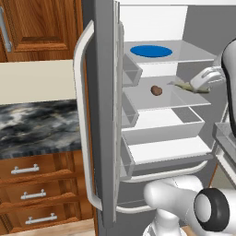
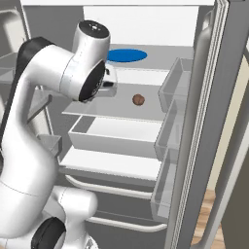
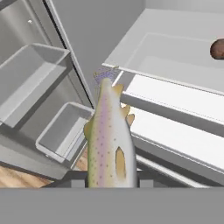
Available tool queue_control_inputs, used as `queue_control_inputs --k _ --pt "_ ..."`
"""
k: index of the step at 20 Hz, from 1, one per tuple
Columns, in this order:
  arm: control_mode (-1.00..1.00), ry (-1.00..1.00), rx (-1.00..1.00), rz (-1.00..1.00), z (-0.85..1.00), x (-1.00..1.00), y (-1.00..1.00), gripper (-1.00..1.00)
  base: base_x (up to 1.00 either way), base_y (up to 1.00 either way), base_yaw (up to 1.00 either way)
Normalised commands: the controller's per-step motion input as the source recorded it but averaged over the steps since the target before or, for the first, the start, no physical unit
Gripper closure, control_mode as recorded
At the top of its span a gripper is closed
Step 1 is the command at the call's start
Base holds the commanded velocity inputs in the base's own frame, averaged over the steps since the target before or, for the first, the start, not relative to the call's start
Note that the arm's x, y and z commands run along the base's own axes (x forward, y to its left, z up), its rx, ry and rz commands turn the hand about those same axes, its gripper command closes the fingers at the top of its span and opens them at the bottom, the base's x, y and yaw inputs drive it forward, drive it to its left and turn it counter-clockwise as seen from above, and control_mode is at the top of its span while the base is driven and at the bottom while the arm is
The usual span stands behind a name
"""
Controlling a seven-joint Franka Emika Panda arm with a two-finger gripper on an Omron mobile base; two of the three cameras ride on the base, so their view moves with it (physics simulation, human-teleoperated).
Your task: Transport the fish from the fridge to the microwave and turn on the microwave.
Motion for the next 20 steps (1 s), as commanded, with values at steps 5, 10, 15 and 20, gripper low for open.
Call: queue_control_inputs --k 5,10,15,20 --pt "-1.00 0.00 -0.01 -0.15 -0.20 -0.47 0.00 1.00 0.00 0.00 0.00" --pt "-1.00 0.07 -0.07 -0.15 -0.28 -0.28 0.00 1.00 0.00 0.00 0.00" --pt "-1.00 0.11 -0.11 -0.12 -0.26 -0.06 0.01 1.00 0.00 0.00 0.00" --pt "-1.00 0.00 0.00 -0.01 -0.01 0.00 0.00 1.00 0.00 0.00 0.00"
